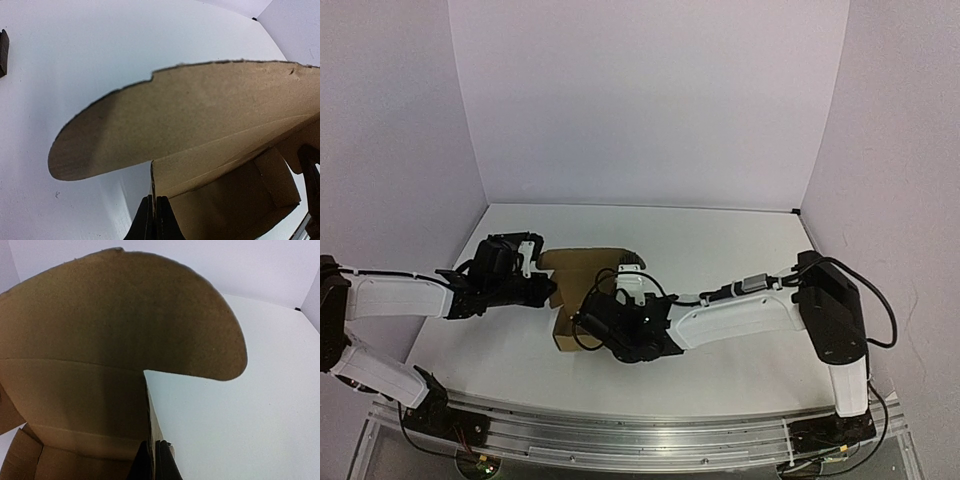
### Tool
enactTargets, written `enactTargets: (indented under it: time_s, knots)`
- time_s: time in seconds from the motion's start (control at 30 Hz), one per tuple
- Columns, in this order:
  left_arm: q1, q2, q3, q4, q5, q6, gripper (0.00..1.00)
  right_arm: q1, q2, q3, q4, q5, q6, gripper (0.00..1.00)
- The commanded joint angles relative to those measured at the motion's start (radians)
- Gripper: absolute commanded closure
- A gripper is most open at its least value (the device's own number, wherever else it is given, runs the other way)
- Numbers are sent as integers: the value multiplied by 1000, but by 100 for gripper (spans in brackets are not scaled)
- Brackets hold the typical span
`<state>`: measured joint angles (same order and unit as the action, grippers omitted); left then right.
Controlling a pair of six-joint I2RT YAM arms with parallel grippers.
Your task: Fold the paper box
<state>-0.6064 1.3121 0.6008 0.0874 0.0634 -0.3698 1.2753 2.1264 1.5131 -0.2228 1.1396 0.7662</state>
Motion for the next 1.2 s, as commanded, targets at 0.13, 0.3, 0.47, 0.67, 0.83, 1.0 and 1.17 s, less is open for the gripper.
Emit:
enactTargets:
  time_s: [0.13,0.3,0.47,0.67,0.83,1.0,1.17]
  knots:
    - [-67,-2,-34,171,94,-51,100,19,72,85,-93,-121,380,100]
    - [-84,4,-35,224,94,-72,100,21,84,101,-95,-128,376,100]
    - [-111,10,-61,219,84,-98,100,21,89,110,-94,-127,366,100]
    - [-110,-10,-43,171,18,-55,100,21,8,12,-88,-81,385,97]
    - [-103,-32,-21,141,-52,37,100,21,-114,-105,-40,-104,259,65]
    - [-102,-42,-29,106,-54,60,100,21,-261,-273,155,-265,-5,44]
    - [-103,-51,-48,93,-28,46,98,20,-376,-418,250,-478,-210,15]
